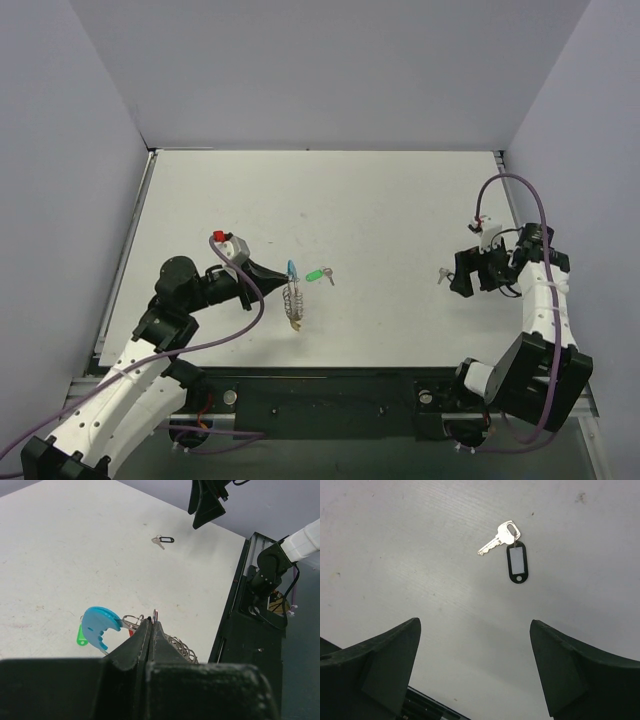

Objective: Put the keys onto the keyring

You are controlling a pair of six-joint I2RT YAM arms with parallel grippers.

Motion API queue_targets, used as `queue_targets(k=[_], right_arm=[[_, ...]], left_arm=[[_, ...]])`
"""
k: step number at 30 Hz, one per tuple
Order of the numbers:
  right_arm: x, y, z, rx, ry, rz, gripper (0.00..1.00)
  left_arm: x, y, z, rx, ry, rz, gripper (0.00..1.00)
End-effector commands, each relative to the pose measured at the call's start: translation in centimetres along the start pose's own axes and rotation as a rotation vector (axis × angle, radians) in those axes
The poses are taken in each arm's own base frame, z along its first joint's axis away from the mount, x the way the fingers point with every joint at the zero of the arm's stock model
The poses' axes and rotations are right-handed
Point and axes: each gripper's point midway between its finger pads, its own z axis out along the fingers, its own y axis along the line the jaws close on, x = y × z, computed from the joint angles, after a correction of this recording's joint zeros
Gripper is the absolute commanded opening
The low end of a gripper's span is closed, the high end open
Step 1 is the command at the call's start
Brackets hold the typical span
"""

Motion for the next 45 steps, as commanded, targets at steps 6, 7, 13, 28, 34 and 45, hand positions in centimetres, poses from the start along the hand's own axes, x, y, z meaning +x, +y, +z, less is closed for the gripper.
queue_targets(k=[6, 7, 13, 28, 34, 45], right_arm=[[-2.6, 0.1, 0.3, -0.043, -0.08, -0.009, 0.79], [-3.2, -0.4, 0.1, -0.005, -0.107, -0.027, 0.79], [-3.0, -1.8, 0.7, 0.058, -0.076, 0.014, 0.84], [-1.4, -3.4, 4.3, 0.154, 0.229, -0.029, 0.49], [-0.4, -3.5, 5.6, 0.128, 0.315, -0.086, 0.38], [-0.6, -3.6, 7.1, 0.097, 0.368, -0.126, 0.32]], left_arm=[[-3.2, -0.6, -0.7, 0.028, -0.086, 0.115, 0.0], [-3.2, -0.6, -0.7, 0.025, -0.088, 0.117, 0.0], [-3.3, -0.5, -1.0, 0.021, -0.093, 0.122, 0.0], [-3.7, -0.6, -1.5, 0.019, -0.105, 0.13, 0.0], [-3.7, -0.5, -1.6, 0.016, -0.108, 0.132, 0.0], [-3.6, -0.4, -1.5, 0.018, -0.101, 0.127, 0.0]])
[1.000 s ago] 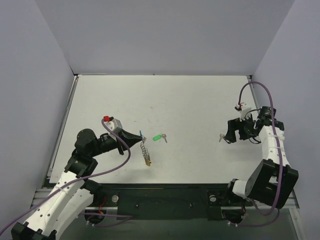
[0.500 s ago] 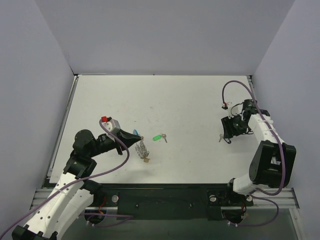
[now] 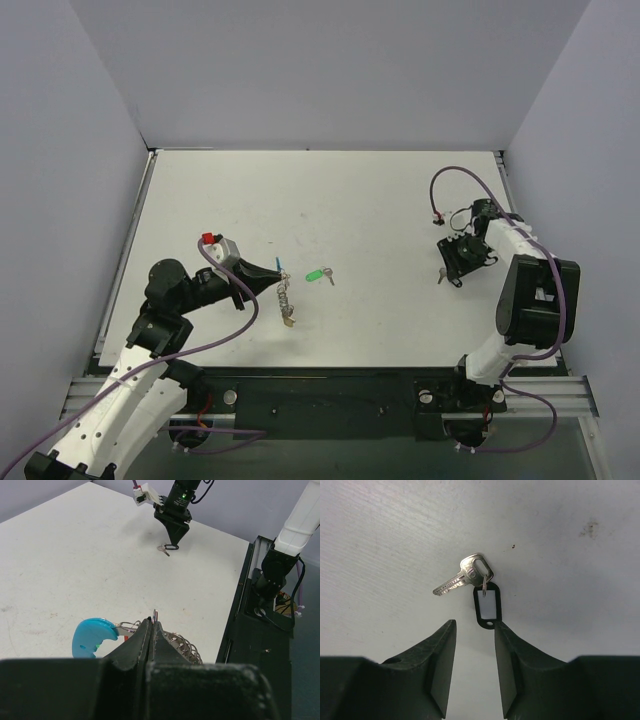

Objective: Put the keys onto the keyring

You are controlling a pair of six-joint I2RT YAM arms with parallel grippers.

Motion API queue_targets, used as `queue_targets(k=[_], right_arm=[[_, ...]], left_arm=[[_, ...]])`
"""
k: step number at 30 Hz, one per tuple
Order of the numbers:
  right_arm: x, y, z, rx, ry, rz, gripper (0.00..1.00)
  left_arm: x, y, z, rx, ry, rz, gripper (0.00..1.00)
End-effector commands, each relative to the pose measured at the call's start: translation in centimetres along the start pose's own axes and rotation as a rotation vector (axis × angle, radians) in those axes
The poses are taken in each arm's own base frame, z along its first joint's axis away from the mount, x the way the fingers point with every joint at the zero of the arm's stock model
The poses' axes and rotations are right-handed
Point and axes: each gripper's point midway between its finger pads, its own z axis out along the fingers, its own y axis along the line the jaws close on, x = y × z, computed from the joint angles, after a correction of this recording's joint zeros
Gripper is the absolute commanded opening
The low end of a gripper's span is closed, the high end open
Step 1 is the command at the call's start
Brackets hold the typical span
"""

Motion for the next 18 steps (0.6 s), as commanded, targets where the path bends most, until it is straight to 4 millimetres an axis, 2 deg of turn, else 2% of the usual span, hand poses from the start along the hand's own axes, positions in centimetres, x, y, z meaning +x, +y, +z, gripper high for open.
queue_targets(k=[1, 18], right_arm=[[-0.9, -0.2, -0.7, 0.017, 0.01, -0.041, 0.32], [-2.0, -0.2, 0.0, 0.017, 0.035, -0.039, 0.26]], left_arm=[[-2.3, -0.5, -0.1, 0.021, -0.06, 0.069, 0.0], [-2.2, -0.4, -0.1, 0.022, -0.056, 0.066, 0.0]])
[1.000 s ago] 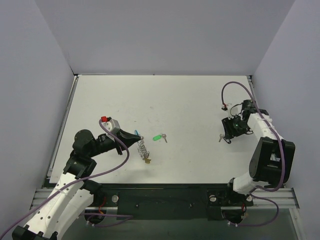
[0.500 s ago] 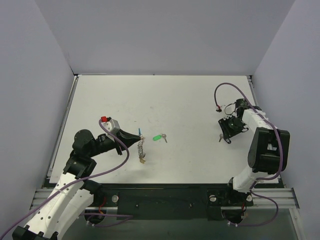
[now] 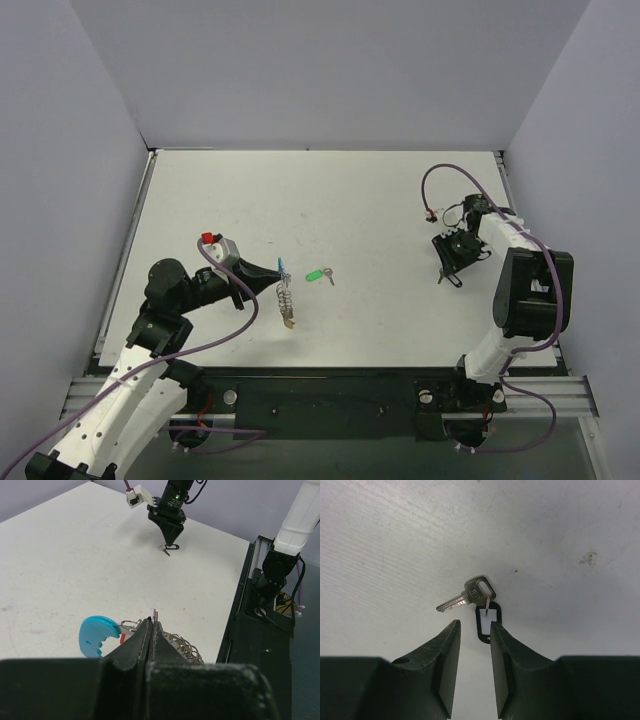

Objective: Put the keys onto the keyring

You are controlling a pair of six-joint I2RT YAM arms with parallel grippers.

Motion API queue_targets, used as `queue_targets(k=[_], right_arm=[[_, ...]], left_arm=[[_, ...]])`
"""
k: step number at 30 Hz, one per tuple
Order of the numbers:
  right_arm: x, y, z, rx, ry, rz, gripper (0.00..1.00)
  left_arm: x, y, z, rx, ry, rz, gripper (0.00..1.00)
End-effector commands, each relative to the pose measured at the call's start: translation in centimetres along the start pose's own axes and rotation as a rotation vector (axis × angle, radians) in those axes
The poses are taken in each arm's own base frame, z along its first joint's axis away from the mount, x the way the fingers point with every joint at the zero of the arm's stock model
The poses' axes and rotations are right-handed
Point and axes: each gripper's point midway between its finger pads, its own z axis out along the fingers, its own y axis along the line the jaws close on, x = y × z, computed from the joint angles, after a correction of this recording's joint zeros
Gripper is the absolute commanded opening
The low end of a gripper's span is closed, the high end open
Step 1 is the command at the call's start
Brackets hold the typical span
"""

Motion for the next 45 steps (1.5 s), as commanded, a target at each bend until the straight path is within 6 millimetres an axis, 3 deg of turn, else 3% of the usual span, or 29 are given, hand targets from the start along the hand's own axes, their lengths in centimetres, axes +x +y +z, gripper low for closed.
queue_targets(k=[1, 17, 45], right_arm=[[-0.2, -0.4, -0.5, 0.015, 0.03, 0.013, 0.26], [-0.2, -0.8, 0.2, 0.018, 0.069, 0.013, 0.19], [-0.4, -0.9, 0.7, 0.025, 0.107, -0.014, 0.16]], left_arm=[[-2.1, -0.5, 0.0, 0.026, -0.054, 0.064, 0.0], [-2.1, -0.4, 0.0, 0.025, -0.054, 0.065, 0.0], [-2.0, -0.3, 0.0, 0.027, -0.05, 0.059, 0.0]])
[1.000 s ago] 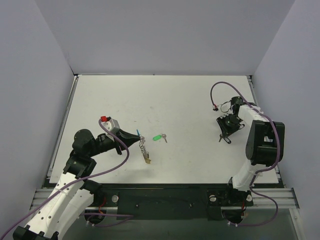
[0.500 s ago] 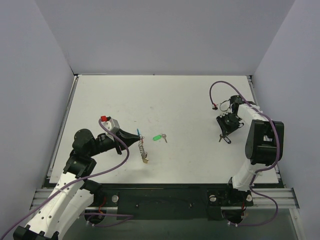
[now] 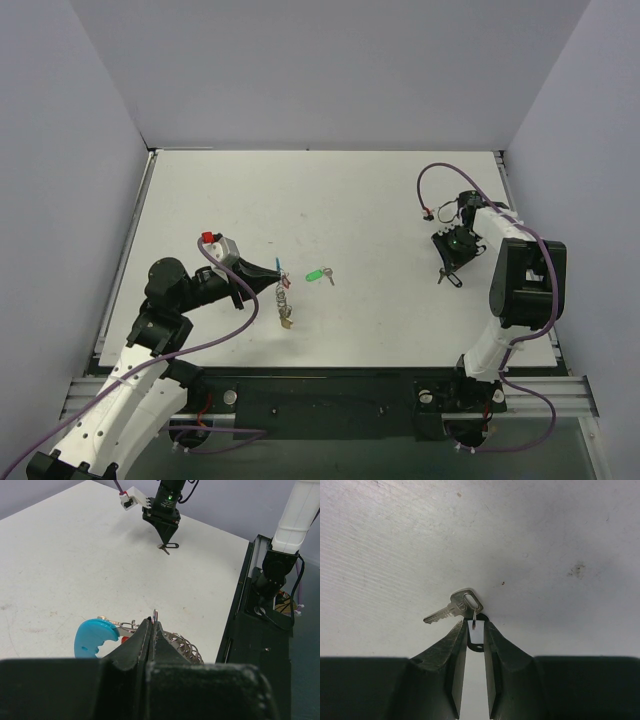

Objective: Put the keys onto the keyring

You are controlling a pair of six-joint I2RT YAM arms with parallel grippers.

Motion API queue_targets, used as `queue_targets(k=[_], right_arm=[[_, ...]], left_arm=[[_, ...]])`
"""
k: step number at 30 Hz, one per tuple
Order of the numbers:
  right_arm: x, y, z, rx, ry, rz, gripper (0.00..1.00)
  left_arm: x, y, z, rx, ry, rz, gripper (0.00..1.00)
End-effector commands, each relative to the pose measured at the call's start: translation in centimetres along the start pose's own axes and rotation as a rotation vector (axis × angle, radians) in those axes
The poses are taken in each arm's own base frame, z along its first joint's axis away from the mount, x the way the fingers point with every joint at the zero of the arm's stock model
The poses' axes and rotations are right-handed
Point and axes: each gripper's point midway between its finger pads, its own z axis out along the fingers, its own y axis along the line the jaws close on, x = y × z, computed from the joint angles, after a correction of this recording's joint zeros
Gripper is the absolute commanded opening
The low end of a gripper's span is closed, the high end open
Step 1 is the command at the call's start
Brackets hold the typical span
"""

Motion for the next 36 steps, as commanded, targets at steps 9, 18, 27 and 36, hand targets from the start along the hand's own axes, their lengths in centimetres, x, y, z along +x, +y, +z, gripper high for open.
queue_targets(k=[9, 18, 27, 36], right_arm=[[0.19, -0.17, -0.07, -0.002, 0.055, -0.012, 0.15], [0.23, -0.12, 0.08, -0.005, 0.063, -0.016, 0.12], [0.24, -0.11, 0.15, -0.007, 0.069, -0.02, 0.06], [0.2, 0.32, -0.24, -0.021, 0.049, -0.025, 0.0]], left_arm=[[-2.24, -0.49, 0.02, 0.024, -0.057, 0.066, 0.0], [-2.19, -0.53, 0.0, 0.026, -0.056, 0.066, 0.0], [-2.21, -0.49, 0.01, 0.024, -0.056, 0.065, 0.0], [-2.2, -0.51, 0.01, 0.025, -0.055, 0.066, 0.0]])
